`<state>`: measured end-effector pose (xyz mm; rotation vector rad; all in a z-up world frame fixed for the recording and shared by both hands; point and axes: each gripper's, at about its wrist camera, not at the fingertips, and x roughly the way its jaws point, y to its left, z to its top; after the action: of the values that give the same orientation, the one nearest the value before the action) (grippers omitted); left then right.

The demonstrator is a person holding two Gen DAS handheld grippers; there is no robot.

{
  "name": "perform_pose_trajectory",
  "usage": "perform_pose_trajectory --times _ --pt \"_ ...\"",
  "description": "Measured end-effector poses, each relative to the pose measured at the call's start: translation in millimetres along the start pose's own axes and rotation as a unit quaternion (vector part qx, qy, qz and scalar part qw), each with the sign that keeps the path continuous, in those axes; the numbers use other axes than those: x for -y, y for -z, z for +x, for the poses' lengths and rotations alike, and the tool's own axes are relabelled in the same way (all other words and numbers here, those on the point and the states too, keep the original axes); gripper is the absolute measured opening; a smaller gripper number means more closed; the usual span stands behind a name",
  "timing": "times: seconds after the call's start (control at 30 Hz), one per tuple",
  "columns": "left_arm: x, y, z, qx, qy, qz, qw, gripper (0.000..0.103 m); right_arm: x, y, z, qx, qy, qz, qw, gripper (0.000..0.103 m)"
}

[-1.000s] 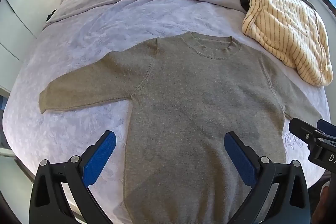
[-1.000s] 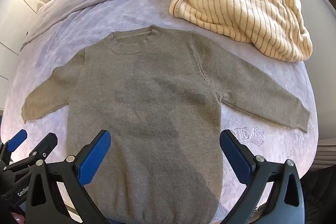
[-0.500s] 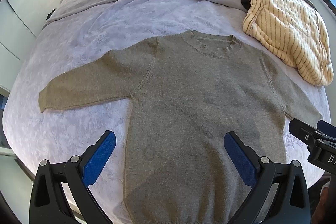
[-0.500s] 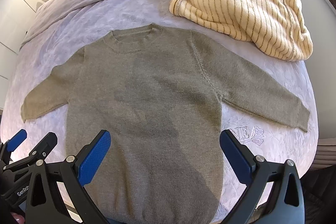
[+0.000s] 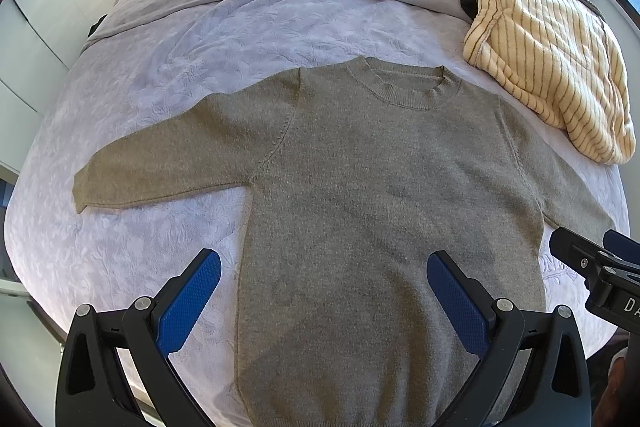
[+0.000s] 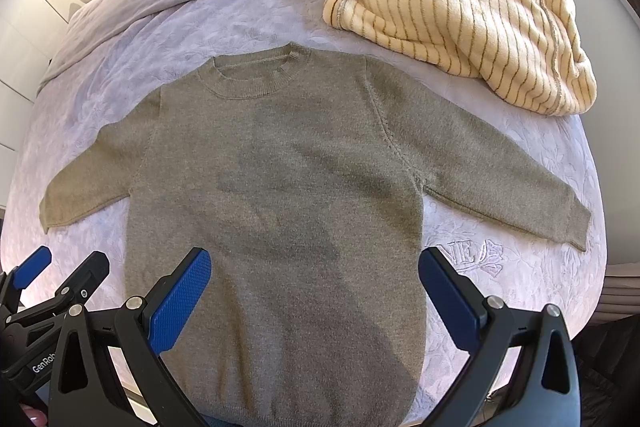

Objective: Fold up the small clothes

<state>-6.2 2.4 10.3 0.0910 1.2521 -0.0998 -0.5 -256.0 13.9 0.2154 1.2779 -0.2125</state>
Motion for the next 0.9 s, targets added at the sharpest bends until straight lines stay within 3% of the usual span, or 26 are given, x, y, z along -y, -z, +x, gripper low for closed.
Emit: perform_pose_trajectory --times 0.5,0.73,0.9 --pt "-0.3 1.8 2.8 -0.003 0.000 -0.001 1.0000 0.103 -1.3 -0.5 2.1 -0.005 0.006 0.000 1.000 0.103" --pt "-0.3 2.9 3.0 -0.005 0.001 -0.001 1.0000 0.103 -2.0 0.5 3.3 -0.006 -0.014 0.005 1.000 0.103" --pt "-0.6 5.8 3.6 -0.007 0.003 -0.002 1.0000 0.103 -2.7 2.8 6.7 -0.017 0.000 -0.001 1.000 0.103"
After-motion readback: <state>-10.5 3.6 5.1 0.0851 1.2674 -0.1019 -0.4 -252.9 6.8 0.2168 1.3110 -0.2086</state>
